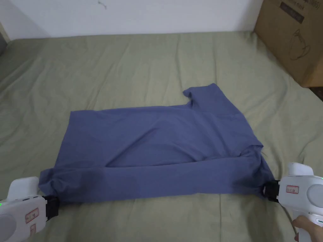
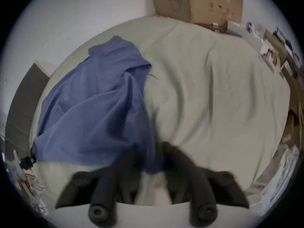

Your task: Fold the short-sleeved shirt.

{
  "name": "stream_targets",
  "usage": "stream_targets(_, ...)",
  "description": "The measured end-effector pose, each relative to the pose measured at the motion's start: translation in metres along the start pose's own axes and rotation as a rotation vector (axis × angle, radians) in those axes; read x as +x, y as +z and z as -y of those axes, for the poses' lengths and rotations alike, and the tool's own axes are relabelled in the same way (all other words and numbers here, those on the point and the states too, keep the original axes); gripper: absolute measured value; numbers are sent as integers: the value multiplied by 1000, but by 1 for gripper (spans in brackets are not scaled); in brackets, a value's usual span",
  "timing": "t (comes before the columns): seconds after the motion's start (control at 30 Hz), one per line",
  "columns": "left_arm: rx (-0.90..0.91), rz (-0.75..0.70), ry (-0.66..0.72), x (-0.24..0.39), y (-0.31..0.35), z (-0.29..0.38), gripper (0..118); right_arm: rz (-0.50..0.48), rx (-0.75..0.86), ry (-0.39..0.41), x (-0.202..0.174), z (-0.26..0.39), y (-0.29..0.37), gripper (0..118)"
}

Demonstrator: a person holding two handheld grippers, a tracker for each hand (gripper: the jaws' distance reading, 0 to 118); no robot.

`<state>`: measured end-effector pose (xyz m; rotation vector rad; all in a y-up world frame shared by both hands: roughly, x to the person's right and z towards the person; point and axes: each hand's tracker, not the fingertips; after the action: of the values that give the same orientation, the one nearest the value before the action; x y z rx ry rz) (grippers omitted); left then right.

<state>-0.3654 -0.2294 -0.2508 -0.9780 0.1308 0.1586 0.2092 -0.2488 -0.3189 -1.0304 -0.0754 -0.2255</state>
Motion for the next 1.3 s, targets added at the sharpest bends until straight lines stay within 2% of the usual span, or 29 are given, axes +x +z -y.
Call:
stream_targets(0.03,-1,-1,-3,1,1,-1,6,14,29,15,-6,1,9,12)
stream_targets(0.1,-2,-5,-13,2,3,-2,6,24,17,111,-14,-2,18,10)
stream_targets(0.17,-1,-4,-18,1,7,-4,6,23,20,140,-17,-5,25,9)
stream_targets(0.3,13,-4,-39,0,21,-6,6,-31,40,108,-12,-12,39,8)
stream_targets(0.5,35,-17,-103,-1,51,-4,6,-75,53,46,18,-13,53,8)
stream_targets(0.8,-48,-25,-74,-20,70,54,5,-52,-24,-14,61,42,69,8)
stream_targets(0.97,-129,-136,-128,-23,56,83,5,-27,-66,-20,60,65,63,8)
stream_targets(1.0,-111,-171,-129,-26,57,85,5,-22,-60,-19,58,65,63,8)
stream_targets(1.03,-81,-145,-100,-31,61,86,5,-12,-40,-7,55,64,65,8)
stream_targets(1.07,-60,-101,-41,-37,65,84,5,-14,-31,7,53,62,67,9)
stream_targets(1.1,-46,-46,30,-43,70,81,7,-6,-26,25,50,60,68,25)
stream_targets(1.13,-27,-14,72,-46,75,79,17,31,-32,58,48,55,70,49)
stream_targets(1.17,-4,-9,95,-47,78,78,39,52,-30,83,45,52,72,76)
stream_targets(1.2,11,-11,99,-47,81,74,74,50,-8,91,43,50,77,87)
stream_targets(1.23,13,-12,88,-45,83,71,90,41,17,94,40,46,83,86)
stream_targets(1.27,29,-6,84,-43,86,68,94,33,23,93,39,41,86,86)
stream_targets(1.3,53,4,77,-38,88,64,94,12,44,95,36,34,91,86)
